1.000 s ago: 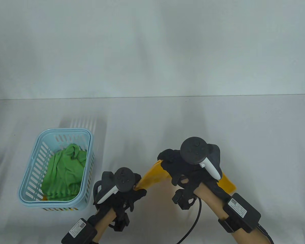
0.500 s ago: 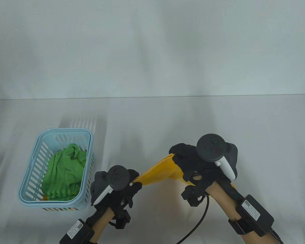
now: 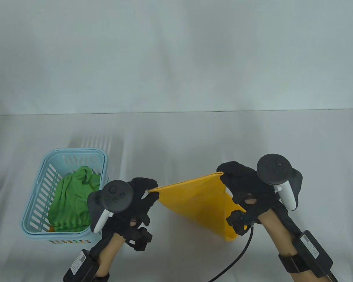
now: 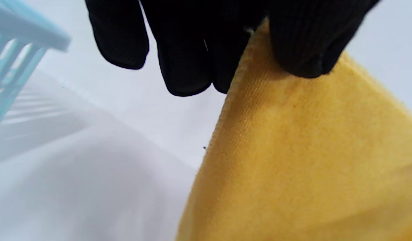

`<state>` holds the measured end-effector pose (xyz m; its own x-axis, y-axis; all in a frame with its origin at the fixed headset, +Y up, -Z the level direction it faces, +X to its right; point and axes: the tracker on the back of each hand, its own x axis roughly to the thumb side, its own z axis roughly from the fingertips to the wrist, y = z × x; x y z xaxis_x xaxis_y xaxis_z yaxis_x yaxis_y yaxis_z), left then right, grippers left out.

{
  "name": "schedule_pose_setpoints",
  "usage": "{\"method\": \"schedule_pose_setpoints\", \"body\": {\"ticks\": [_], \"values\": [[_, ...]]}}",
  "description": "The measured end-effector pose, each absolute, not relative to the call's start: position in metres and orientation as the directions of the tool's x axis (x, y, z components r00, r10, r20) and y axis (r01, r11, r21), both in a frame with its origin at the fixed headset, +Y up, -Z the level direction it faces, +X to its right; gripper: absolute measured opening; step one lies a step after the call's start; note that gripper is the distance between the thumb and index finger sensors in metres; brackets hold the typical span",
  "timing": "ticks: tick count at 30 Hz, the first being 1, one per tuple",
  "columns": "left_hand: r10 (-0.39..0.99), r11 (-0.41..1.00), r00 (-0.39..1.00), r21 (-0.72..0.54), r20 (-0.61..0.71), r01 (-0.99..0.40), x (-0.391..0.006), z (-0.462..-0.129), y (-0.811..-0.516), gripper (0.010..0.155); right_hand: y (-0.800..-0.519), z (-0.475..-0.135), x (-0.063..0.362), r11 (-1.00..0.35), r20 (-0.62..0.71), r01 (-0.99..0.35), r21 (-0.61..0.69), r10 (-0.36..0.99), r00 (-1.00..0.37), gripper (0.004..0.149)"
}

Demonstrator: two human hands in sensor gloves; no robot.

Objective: Roll square towel into towel roll

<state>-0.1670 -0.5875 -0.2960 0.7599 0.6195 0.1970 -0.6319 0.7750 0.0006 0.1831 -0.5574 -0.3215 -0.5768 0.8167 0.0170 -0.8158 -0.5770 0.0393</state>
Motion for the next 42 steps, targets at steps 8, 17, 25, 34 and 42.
{"method": "schedule_pose_setpoints", "body": {"ticks": [8, 17, 25, 34, 42], "values": [[0.738, 0.660, 0.636, -0.048, 0.224, -0.749, -0.167, -0.310, -0.519, 0.044, -0.504, -0.316, 0.196, -0.439, 0.078, -0.898, -0.016, 0.895, -0.439, 0.038], [0.722, 0.657, 0.624, -0.012, 0.299, -0.754, -0.174, -0.294, -0.473, 0.042, -0.472, -0.295, 0.194, -0.396, 0.133, -0.918, 0.001, 0.910, -0.392, 0.038], [0.692, 0.651, 0.618, 0.048, 0.373, -0.758, -0.176, -0.284, -0.440, 0.042, -0.448, -0.292, 0.194, -0.343, 0.184, -0.939, 0.009, 0.924, -0.336, 0.039], [0.658, 0.752, 0.747, -0.020, 0.091, -0.659, -0.164, -0.382, -0.479, 0.042, -0.492, -0.377, 0.185, -0.529, -0.055, -0.842, -0.109, 0.849, -0.526, 0.038], [0.657, 0.738, 0.747, 0.116, 0.104, -0.665, -0.157, -0.403, -0.445, 0.041, -0.461, -0.405, 0.187, -0.422, -0.027, -0.878, -0.228, 0.904, -0.427, 0.038]]}}
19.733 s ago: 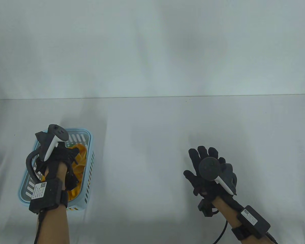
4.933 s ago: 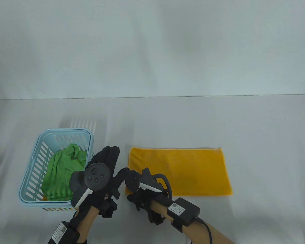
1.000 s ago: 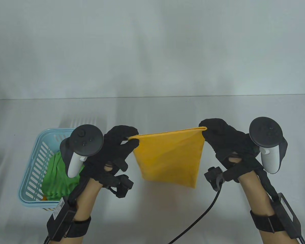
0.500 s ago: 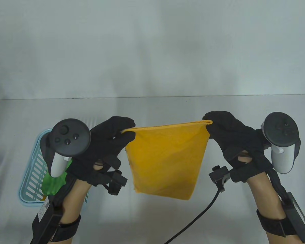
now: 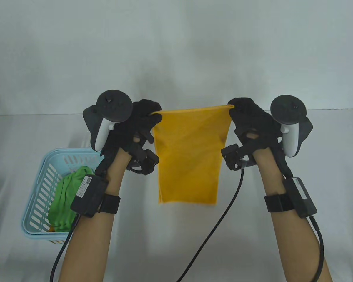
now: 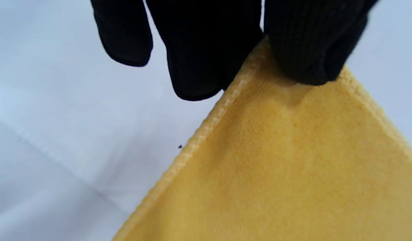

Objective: Roll square towel into towel roll

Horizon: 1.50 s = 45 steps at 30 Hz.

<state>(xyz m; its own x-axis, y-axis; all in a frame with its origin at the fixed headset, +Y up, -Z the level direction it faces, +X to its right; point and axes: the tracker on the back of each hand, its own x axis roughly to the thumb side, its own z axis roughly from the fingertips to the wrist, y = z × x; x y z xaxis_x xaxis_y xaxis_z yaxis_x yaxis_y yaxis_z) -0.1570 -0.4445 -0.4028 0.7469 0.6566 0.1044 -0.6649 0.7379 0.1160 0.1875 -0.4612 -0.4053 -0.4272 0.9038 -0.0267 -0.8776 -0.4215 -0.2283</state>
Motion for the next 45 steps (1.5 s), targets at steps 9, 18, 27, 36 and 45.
{"method": "schedule_pose_setpoints", "body": {"ticks": [9, 18, 27, 36, 45], "values": [[0.490, 0.872, 0.872, 0.016, -0.003, -0.490, -0.141, -0.407, -0.517, 0.042, -0.524, -0.413, 0.191, -0.589, -0.110, -0.791, -0.166, 0.808, -0.578, 0.038], [0.508, 0.854, 0.861, -0.157, 0.036, -0.497, -0.146, -0.372, -0.606, 0.043, -0.610, -0.367, 0.196, -0.612, -0.124, -0.791, 0.010, 0.784, -0.608, 0.038], [0.467, 0.846, 0.874, -0.355, 0.136, -0.397, -0.135, -0.316, -0.680, 0.043, -0.686, -0.308, 0.212, -0.629, -0.172, -0.741, 0.235, 0.724, -0.668, 0.038], [0.312, 0.852, 0.920, -0.498, 0.235, -0.162, -0.117, -0.296, -0.718, 0.043, -0.730, -0.298, 0.208, -0.615, -0.205, -0.587, 0.526, 0.579, -0.789, 0.038], [0.182, 0.833, 0.933, -0.553, 0.311, 0.022, -0.108, -0.295, -0.741, 0.044, -0.749, -0.298, 0.196, -0.666, -0.171, -0.463, 0.584, 0.457, -0.873, 0.039]]}}
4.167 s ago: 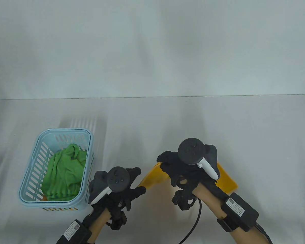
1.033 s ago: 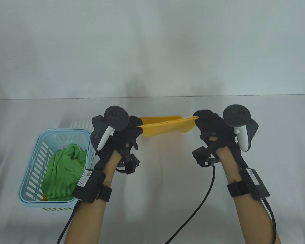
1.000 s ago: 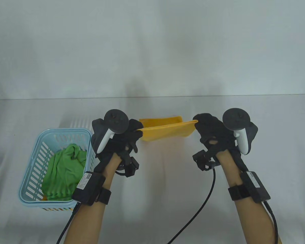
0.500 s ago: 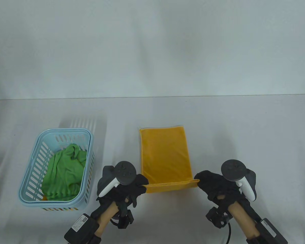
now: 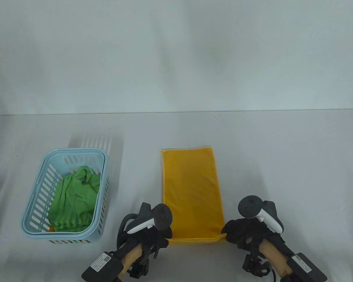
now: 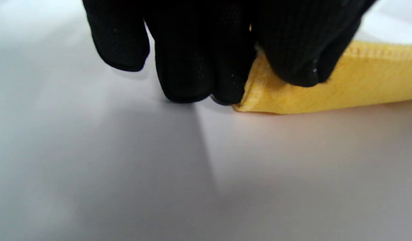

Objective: Roll square towel into towel roll

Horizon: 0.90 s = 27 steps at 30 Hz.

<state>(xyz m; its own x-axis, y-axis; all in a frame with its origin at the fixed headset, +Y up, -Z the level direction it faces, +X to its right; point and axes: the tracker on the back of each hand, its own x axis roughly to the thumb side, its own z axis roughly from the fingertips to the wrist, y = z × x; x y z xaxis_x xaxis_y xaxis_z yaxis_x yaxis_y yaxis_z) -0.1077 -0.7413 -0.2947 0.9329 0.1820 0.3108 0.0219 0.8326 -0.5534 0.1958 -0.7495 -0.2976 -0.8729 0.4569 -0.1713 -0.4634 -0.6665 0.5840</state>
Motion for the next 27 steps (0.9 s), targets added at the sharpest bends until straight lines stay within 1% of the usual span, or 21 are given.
{"method": "schedule_pose_setpoints", "body": {"ticks": [3, 8, 13, 16, 19, 27], "values": [[0.202, 0.823, 0.938, -0.569, 0.281, -0.007, -0.110, -0.299, -0.744, 0.044, -0.754, -0.299, 0.199, -0.658, -0.207, -0.483, 0.577, 0.454, -0.867, 0.039], [0.280, 0.777, 0.945, -0.618, 0.170, -0.119, -0.120, -0.310, -0.750, 0.045, -0.757, -0.302, 0.203, -0.642, -0.256, -0.525, 0.559, 0.469, -0.845, 0.039], [0.308, 0.774, 0.945, -0.606, 0.110, -0.182, -0.124, -0.314, -0.750, 0.045, -0.757, -0.304, 0.205, -0.657, -0.279, -0.550, 0.515, 0.478, -0.833, 0.040], [0.309, 0.791, 0.948, -0.573, 0.072, -0.214, -0.125, -0.316, -0.749, 0.045, -0.758, -0.307, 0.206, -0.684, -0.293, -0.561, 0.466, 0.480, -0.827, 0.040], [0.265, 0.830, 0.963, -0.519, 0.050, -0.201, -0.123, -0.319, -0.749, 0.045, -0.759, -0.309, 0.203, -0.724, -0.293, -0.541, 0.427, 0.456, -0.841, 0.041], [0.115, 0.910, 0.992, -0.405, 0.046, -0.087, -0.115, -0.319, -0.752, 0.045, -0.763, -0.312, 0.197, -0.802, -0.291, -0.471, 0.367, 0.382, -0.877, 0.042]]}}
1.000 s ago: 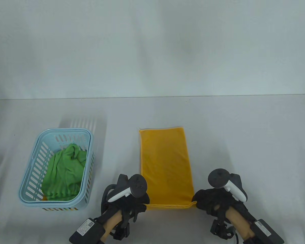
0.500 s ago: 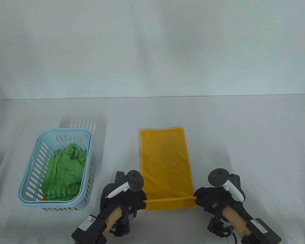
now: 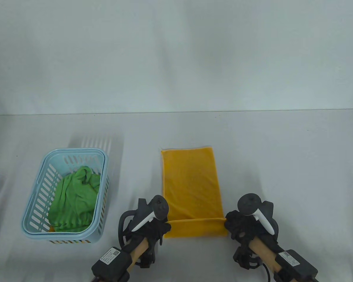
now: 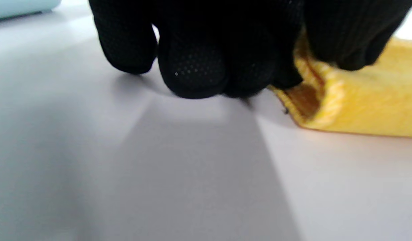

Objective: Roll square towel into towel roll

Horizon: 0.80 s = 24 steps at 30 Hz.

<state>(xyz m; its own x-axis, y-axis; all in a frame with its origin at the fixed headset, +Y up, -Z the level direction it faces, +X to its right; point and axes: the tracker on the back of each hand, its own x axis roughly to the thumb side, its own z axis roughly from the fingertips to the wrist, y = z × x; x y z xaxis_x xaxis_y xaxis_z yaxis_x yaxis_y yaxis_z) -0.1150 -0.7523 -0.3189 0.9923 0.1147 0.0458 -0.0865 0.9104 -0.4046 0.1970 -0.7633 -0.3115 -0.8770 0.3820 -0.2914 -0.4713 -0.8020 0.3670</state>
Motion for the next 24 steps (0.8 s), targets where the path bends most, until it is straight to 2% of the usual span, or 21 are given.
{"method": "schedule_pose_setpoints", "body": {"ticks": [8, 18, 24], "values": [[0.035, 0.937, 0.999, -0.348, 0.028, -0.023, -0.113, -0.317, -0.754, 0.049, -0.765, -0.312, 0.196, -0.833, -0.288, -0.438, 0.336, 0.352, -0.891, 0.043], [0.094, 0.936, 0.996, -0.339, -0.013, -0.092, -0.125, -0.319, -0.749, 0.058, -0.758, -0.313, 0.209, -0.808, -0.328, -0.511, 0.294, 0.417, -0.848, 0.053], [0.101, 0.959, 0.994, -0.269, 0.038, -0.087, -0.124, -0.315, -0.734, 0.069, -0.742, -0.309, 0.207, -0.829, -0.267, -0.505, 0.241, 0.443, -0.856, 0.060]]}}
